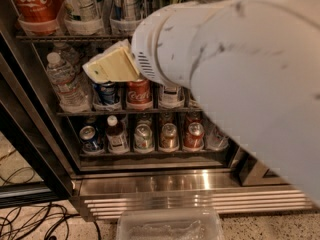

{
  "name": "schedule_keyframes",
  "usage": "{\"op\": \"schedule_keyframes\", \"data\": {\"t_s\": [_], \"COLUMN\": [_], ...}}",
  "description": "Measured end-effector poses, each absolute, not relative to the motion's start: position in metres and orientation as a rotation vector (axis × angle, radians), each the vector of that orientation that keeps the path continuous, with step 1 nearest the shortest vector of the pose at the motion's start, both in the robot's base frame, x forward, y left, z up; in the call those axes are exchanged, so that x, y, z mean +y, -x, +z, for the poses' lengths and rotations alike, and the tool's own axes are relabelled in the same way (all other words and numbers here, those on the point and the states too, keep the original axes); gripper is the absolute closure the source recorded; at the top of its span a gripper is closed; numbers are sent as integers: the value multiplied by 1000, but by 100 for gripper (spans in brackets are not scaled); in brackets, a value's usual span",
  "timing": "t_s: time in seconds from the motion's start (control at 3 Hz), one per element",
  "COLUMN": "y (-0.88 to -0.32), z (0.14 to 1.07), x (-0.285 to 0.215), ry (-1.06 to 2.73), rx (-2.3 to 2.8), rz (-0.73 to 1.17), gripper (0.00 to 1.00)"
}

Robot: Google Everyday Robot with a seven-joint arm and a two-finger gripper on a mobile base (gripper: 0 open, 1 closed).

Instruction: Pick redbull can from top shelf of fridge

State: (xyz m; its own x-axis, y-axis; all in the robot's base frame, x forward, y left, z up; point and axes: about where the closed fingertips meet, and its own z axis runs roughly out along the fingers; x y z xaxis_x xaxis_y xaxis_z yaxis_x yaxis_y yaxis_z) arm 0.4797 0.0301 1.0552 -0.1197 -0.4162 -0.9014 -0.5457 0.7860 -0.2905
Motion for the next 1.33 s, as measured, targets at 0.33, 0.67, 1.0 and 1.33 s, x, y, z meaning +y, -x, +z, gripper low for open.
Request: {"op": "schedule_keyframes", "data": {"t_s": [0.33,0.67,1.0,1.33], "y": [-491,-499,-500,-501], "z": [1051,1047,1042,1039], "x": [44,48,49,55], "ry": [693,647,604,587], "rx": [1665,1591,1544,1514], "rz": [179,204,223,239], "gripper": [0,5,20,24]}}
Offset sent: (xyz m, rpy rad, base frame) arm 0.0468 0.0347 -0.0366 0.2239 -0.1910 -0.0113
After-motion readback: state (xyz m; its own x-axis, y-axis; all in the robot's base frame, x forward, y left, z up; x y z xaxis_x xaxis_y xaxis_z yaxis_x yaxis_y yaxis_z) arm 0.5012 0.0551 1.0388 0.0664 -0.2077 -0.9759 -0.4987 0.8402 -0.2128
